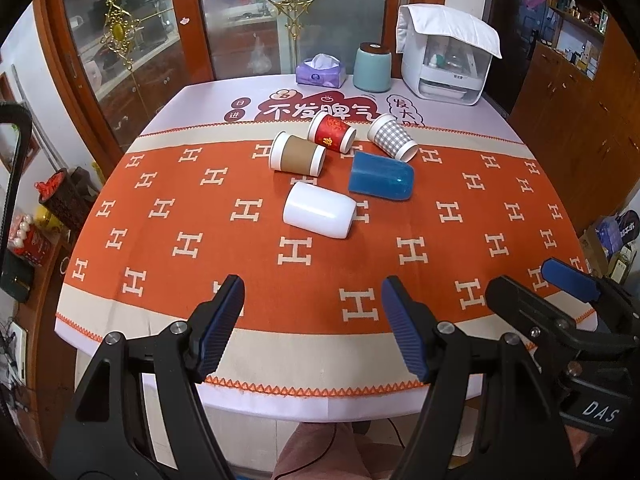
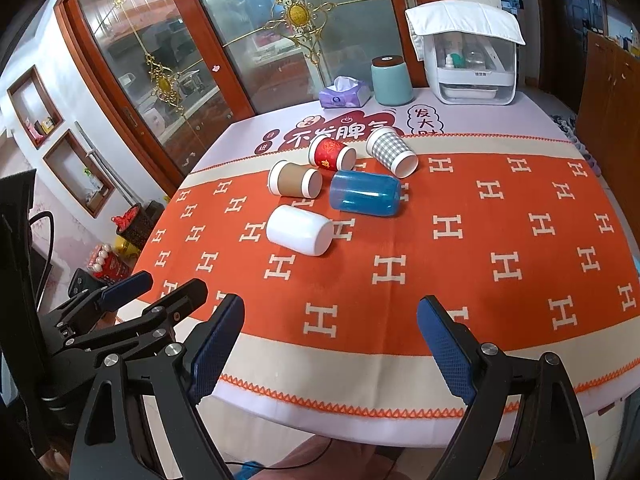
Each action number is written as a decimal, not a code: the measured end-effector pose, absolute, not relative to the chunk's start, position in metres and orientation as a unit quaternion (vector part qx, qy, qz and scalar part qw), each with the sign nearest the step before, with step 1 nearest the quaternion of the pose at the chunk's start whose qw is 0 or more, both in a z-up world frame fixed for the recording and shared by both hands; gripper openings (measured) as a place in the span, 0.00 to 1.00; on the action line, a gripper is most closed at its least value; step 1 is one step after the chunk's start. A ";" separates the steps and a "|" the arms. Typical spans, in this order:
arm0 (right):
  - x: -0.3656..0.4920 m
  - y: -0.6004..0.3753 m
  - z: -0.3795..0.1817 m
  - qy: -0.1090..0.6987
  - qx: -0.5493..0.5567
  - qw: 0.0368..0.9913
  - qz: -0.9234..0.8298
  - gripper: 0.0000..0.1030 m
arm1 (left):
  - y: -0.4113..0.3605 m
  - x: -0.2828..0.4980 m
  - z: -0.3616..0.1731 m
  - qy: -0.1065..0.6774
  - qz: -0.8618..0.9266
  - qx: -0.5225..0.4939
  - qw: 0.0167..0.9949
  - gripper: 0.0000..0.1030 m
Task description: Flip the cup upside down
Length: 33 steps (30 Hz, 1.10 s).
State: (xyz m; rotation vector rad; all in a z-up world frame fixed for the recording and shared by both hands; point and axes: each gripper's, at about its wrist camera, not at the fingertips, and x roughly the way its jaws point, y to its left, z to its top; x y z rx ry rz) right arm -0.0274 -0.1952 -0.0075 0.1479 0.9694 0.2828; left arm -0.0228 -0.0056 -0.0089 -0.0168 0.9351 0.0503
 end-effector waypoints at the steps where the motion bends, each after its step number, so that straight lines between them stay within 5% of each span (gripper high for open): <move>1: -0.027 -0.195 -0.007 0.464 0.071 0.872 0.135 0.87 | -0.006 -0.023 -0.009 0.451 0.025 -0.006 0.892 0.67; 33: -0.034 -0.197 0.004 0.442 0.083 0.882 0.138 0.87 | -0.011 -0.031 -0.004 0.450 0.020 0.005 0.893 0.67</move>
